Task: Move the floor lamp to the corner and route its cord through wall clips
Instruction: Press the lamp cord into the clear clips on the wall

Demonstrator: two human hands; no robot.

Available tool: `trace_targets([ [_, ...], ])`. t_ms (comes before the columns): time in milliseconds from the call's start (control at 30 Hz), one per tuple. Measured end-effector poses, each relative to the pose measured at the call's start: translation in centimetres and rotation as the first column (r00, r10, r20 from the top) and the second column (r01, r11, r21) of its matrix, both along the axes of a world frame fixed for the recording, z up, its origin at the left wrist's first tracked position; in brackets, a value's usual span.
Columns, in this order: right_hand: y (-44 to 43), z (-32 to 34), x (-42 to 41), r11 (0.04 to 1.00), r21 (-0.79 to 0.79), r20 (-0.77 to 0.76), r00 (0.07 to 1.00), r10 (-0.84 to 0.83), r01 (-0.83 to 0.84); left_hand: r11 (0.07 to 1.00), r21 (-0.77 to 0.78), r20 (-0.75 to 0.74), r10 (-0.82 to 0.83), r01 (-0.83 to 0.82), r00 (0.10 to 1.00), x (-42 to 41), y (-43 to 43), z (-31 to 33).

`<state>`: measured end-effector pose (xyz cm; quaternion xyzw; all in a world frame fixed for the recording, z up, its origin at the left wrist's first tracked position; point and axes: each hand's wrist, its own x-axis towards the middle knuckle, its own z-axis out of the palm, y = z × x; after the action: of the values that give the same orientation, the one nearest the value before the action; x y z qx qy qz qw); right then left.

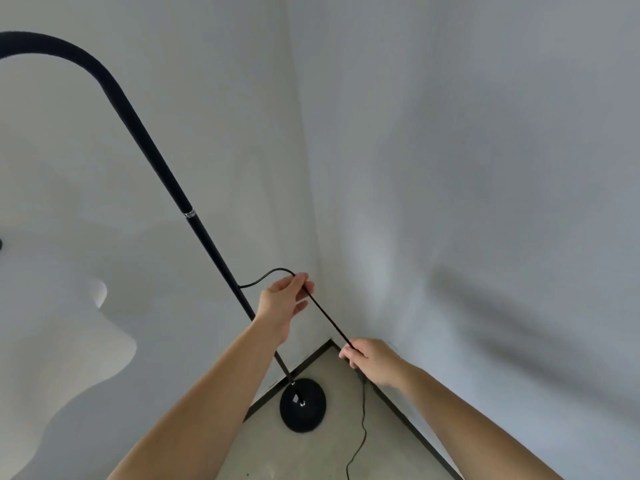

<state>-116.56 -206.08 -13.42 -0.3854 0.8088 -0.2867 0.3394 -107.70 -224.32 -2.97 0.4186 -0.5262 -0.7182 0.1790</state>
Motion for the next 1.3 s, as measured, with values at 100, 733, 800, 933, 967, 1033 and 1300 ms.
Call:
trace_targets([
  [100, 1.1, -0.1, -1.0, 0.988, -0.065, -0.044, 0.989, -0.141, 0.138, 0.998, -0.041, -0.024, 0.036, -0.037, 0.999, -0.8, -0.2, 0.6],
  [733, 2.8, 4.2, -1.4, 0.948, -0.151, 0.647, 0.753, -0.120, 0.280, 0.928, 0.100, 0.187, -0.373, 0.360, 0.909, -2.0, 4.4, -3.1],
  [800, 2.9, 3.8, -1.5, 0.953, -0.149, 0.644, 0.757, -0.108, 0.263, 0.926, 0.099, 0.194, -0.377, 0.365, 0.906, -1.8, 4.8, -3.8],
  [933, 3.7, 2.7, -1.9, 0.972, -0.085, 0.580, 0.804, -0.130, 0.218, 0.980, 0.069, 0.131, -0.195, 0.187, 0.972, -2.7, 4.1, -4.1],
  [967, 4.2, 2.1, -2.0, 0.977, -0.063, 0.528, 0.838, -0.142, 0.205, 0.989, 0.053, 0.124, -0.141, 0.135, 0.982, -3.0, 3.6, -4.2],
  [1033, 5.5, 0.3, -2.1, 0.972, 0.004, 0.409, 0.887, -0.215, 0.234, 0.998, 0.022, 0.122, -0.060, 0.058, 0.991, -3.5, 2.9, -4.5],
  [1300, 10.7, -6.0, -2.9, 0.859, 0.215, 0.358, 0.781, -0.512, 0.464, 0.989, 0.047, 0.164, 0.132, -0.142, 0.978, -3.7, 2.5, -7.6],
])
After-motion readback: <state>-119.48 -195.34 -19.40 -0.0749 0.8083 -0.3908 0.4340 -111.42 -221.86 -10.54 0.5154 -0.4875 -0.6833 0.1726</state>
